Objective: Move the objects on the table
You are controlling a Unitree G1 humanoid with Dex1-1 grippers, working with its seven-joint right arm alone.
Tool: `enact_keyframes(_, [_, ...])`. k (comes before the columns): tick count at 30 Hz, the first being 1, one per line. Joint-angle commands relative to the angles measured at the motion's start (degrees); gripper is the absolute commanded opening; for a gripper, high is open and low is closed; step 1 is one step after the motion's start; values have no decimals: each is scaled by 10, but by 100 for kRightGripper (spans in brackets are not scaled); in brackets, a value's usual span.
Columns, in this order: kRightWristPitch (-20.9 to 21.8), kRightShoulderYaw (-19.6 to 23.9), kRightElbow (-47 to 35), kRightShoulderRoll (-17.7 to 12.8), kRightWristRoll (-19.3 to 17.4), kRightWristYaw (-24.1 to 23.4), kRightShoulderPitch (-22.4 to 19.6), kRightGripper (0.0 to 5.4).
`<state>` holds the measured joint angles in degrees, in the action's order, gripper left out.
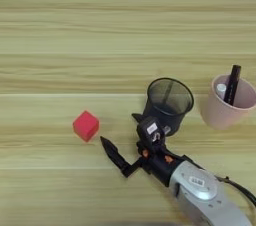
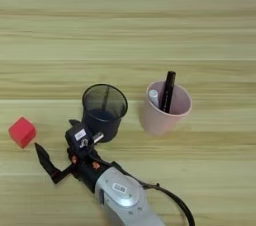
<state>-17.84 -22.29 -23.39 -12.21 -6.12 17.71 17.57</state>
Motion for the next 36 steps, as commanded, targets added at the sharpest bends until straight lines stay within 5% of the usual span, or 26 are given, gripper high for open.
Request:
enact_keyframes(1, [31,15,-8,9,7,-8,-18,536])
enact_keyframes(19, [31,42,-6,21,25,-20,-19,536])
enact_keyframes(36, [49,-48,-61,-15,55,32,21,536])
